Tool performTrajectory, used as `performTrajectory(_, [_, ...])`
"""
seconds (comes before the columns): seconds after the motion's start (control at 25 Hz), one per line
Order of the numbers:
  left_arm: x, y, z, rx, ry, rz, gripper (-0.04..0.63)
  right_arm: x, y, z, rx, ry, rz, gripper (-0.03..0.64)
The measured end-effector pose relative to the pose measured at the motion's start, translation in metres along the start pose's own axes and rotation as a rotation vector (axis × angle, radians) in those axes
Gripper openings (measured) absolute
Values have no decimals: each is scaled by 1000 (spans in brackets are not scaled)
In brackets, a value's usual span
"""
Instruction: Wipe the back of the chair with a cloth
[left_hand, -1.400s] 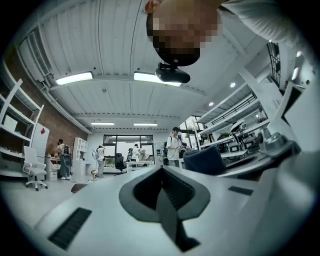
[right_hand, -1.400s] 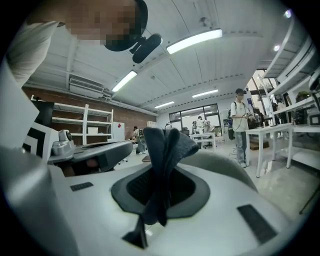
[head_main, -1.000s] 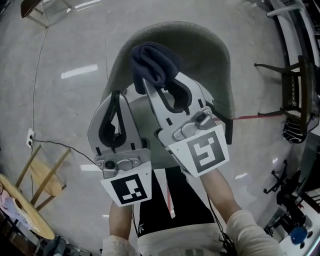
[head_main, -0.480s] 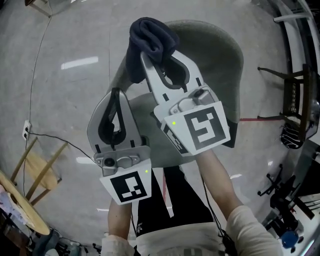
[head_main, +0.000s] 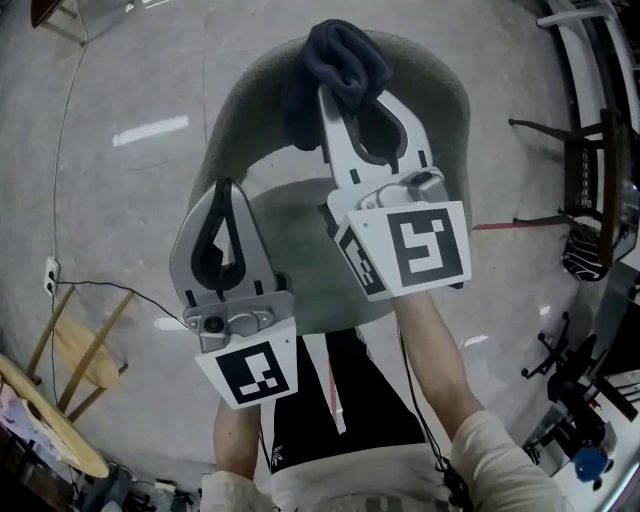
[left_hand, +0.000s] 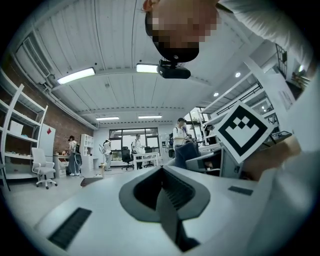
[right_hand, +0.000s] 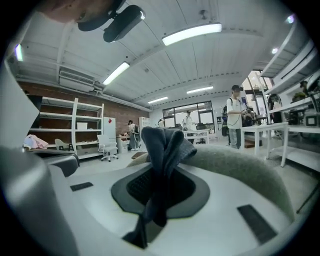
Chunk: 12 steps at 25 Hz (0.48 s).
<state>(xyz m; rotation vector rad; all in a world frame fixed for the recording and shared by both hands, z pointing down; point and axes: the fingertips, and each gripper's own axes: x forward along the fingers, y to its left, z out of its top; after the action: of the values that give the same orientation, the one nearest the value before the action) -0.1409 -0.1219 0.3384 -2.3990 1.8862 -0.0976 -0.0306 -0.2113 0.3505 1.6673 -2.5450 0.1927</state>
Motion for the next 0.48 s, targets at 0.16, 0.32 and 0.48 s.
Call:
performTrajectory(0.16, [4,-15,-1,-2,-1,-33,15,-12,-29,-2,-1,9,-82,60])
performTrajectory(0.32, [8,-30,-2,-2,-1,-66,14,-30,-59,-2,-8,14,-163,60])
performTrajectory(0.48, [9,-45,0,-1,0,-95,14,-48,-84,-3,-8,23,-226,60])
